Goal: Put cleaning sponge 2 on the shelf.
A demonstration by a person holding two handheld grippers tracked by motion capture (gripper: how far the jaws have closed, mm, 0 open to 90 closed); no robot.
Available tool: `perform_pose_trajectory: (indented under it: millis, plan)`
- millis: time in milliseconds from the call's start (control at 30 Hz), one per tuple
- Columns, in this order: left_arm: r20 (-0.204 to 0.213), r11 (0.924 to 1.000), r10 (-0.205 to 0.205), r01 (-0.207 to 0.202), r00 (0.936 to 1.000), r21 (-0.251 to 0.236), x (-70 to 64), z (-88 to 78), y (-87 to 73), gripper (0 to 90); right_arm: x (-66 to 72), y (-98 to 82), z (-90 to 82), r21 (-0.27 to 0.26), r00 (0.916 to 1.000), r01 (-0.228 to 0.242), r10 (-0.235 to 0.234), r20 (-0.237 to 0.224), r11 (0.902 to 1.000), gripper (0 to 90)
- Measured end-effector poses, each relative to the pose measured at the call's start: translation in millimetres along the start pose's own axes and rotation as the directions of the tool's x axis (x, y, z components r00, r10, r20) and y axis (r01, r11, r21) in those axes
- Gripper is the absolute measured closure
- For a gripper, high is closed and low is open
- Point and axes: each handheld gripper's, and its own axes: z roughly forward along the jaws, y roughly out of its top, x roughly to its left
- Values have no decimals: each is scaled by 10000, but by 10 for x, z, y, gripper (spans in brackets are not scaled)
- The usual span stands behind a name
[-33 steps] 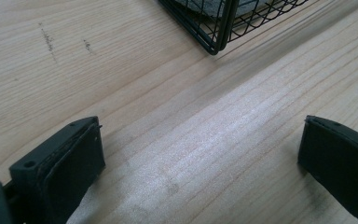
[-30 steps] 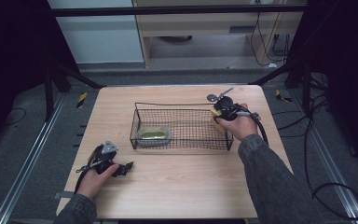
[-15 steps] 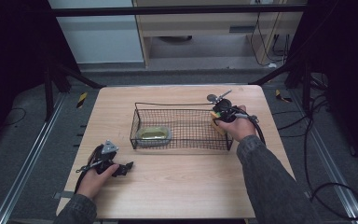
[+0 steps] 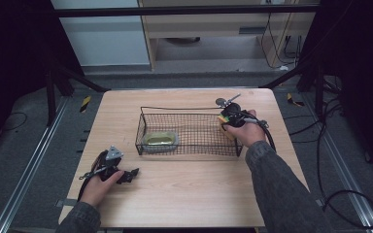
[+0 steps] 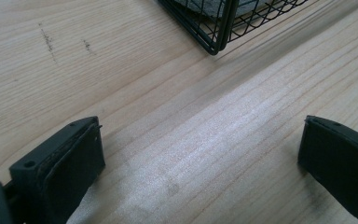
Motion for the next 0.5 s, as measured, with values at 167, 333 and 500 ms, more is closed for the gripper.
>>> perform_pose_trajectory:
  millis: [167, 333, 500]
  plan:
    - [2, 10000, -2, 2, 10000, -3, 0, 0, 0, 0, 16, 4, -32, -35, 10000, -4, 4, 7, 10000, 595]
    - [2, 10000, 1, -1, 10000, -3, 0, 0, 0, 0, 45, 14, -64, -129, 9999, 107, -108, -59, 9999, 630]
    - [5, 10000, 1, -1, 10000, -3, 1, 1, 1, 0, 70, 6, -78, -160, 9998, 134, -136, -120, 9998, 612]
